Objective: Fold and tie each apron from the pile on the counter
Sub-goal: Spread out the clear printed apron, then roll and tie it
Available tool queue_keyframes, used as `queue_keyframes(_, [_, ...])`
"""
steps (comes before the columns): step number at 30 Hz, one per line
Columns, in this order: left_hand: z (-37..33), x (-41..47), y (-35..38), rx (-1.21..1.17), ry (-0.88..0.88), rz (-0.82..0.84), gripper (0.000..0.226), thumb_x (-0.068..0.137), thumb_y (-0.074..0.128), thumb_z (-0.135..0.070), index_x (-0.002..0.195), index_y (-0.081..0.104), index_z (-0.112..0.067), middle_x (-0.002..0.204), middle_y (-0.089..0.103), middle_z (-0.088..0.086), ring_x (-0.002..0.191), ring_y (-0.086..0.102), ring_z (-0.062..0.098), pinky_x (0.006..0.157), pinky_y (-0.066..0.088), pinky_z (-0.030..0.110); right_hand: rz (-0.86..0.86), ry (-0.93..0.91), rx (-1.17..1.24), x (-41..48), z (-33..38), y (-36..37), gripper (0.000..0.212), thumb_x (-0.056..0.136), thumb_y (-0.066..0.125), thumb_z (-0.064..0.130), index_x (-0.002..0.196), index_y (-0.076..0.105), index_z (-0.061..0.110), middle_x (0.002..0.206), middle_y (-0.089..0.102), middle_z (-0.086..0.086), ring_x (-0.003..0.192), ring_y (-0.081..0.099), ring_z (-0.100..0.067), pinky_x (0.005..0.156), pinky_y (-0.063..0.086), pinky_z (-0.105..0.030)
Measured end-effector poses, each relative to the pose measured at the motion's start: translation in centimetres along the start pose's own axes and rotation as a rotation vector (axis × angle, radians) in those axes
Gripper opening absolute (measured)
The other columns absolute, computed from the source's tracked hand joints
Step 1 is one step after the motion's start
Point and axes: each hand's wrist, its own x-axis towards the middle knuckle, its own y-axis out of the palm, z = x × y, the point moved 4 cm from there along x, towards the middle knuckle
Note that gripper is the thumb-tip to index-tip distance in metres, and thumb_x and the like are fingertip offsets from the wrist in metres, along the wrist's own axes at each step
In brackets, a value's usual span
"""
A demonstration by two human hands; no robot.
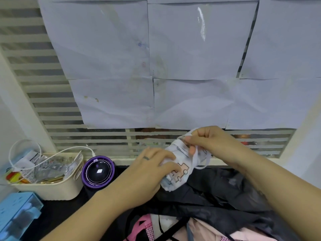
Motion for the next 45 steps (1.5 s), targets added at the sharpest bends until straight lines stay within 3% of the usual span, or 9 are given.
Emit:
queue_keyframes(5, [0.4, 1.4, -3.0, -0.378, -0.292, 0.193, 0.073, 0.069, 0.048, -0.047, 0.138, 0.025, -0.053, 0.144, 0.006, -0.031, 0.138, 0.003, -0.003, 0.115, 0.021, 0.027, 0.002, -0.017, -0.084, 0.9, 2.2, -1.2, 0.024, 0.091, 0.061, 0.027, 0.085, 0.071, 0.005, 0.074, 0.074, 0.0, 0.071, 0.059, -0.013, 0.08, 0.047, -0.028])
queue_keyframes(12, [2.5, 7.1, -5.1, -1.158, -0.54, -0.007, 0.054, 0.066, 0.059, -0.077, 0.11, 0.064, -0.046, 0.121, 0.062, -0.015, 0.113, 0.059, 0.004, 0.102, 0.044, 0.037, -0.062, -0.109, -0.142, 2.1, 6.1, -3.0, 0.026, 0.091, 0.062, 0.027, 0.071, 0.069, 0.011, 0.07, 0.073, 0.004, 0.072, 0.067, -0.011, 0.072, 0.048, -0.023])
queue_keyframes(16, [3.2, 10.5, -7.6, -1.25, -0.632, -0.009, 0.056, 0.072, 0.08, -0.03, 0.118, 0.049, -0.023, 0.121, 0.059, 0.004, 0.104, 0.066, 0.023, 0.093, 0.053, 0.047, -0.135, -0.199, -0.239, 3.3, 9.5, -4.5, 0.027, 0.09, 0.063, 0.029, 0.071, 0.067, 0.01, 0.07, 0.069, -0.004, 0.067, 0.057, -0.015, 0.073, 0.048, -0.034])
queue_keyframes(22, [4.3, 15.0, -13.8, -1.12, -0.491, -0.016, 0.043, 0.082, 0.057, 0.011, 0.112, 0.051, -0.02, 0.116, 0.06, 0.014, 0.096, 0.066, 0.027, 0.08, 0.056, 0.038, -0.285, -0.305, -0.356, 4.2, 16.4, -9.5, 0.025, 0.088, 0.065, 0.023, 0.065, 0.065, 0.014, 0.065, 0.068, 0.003, 0.06, 0.057, -0.007, 0.064, 0.047, -0.022])
queue_keyframes(28, [3.9, 19.8, -21.9, -0.799, -0.305, 0.125, 0.046, 0.076, 0.056, 0.006, 0.117, 0.057, -0.013, 0.115, 0.065, 0.019, 0.087, 0.068, 0.026, 0.072, 0.056, 0.033, -0.237, -0.421, -0.454, 3.9, 22.7, -12.8, 0.019, 0.087, 0.068, 0.025, 0.082, 0.073, 0.008, 0.086, 0.074, -0.004, 0.084, 0.066, -0.015, 0.088, 0.05, -0.031])
queue_keyframes(32, [2.7, 22.6, -26.2, -0.308, -0.207, 0.144, 0.048, 0.08, 0.053, 0.0, 0.123, 0.052, -0.021, 0.118, 0.063, 0.005, 0.104, 0.063, 0.022, 0.088, 0.055, 0.037, -0.363, -0.54, -0.345, 3.6, 24.4, -15.2, 0.024, 0.091, 0.062, 0.024, 0.086, 0.073, 0.004, 0.091, 0.074, -0.007, 0.094, 0.067, -0.017, 0.089, 0.051, -0.026])
queue_keyframes(35, [1.3, 24.9, -29.4, 0.057, -0.147, -0.031, 0.026, 0.088, 0.051, -0.011, 0.108, 0.05, -0.027, 0.117, 0.061, 0.0, 0.105, 0.058, 0.024, 0.086, 0.051, 0.035, -0.47, -0.622, -0.256, 2.8, 25.6, -17.4, 0.025, 0.096, 0.056, 0.021, 0.088, 0.072, 0.004, 0.085, 0.075, 0.0, 0.083, 0.068, -0.002, 0.073, 0.045, -0.009])
queue_keyframes(41, [-0.8, 25.6, -34.8, 0.068, 0.019, -0.822, 0.044, 0.083, 0.047, -0.058, 0.118, 0.057, -0.033, 0.125, 0.053, -0.012, 0.118, 0.049, 0.015, 0.098, 0.039, 0.04, -0.737, -0.681, -0.276, 1.7, 29.5, -23.6, 0.022, 0.094, 0.059, 0.026, 0.081, 0.071, 0.014, 0.089, 0.073, -0.005, 0.087, 0.069, -0.017, 0.083, 0.054, -0.03])
queue_keyframes(45, [-0.5, 26.8, -34.9, -0.133, 0.23, -0.746, 0.064, 0.072, 0.065, -0.062, 0.128, 0.046, -0.036, 0.124, 0.04, -0.018, 0.117, 0.043, 0.007, 0.095, 0.04, 0.027, -0.922, -0.686, -0.345, 0.8, 32.8, -27.5, 0.023, 0.093, 0.059, 0.028, 0.083, 0.071, 0.012, 0.085, 0.072, -0.01, 0.074, 0.068, -0.024, 0.073, 0.055, -0.034])
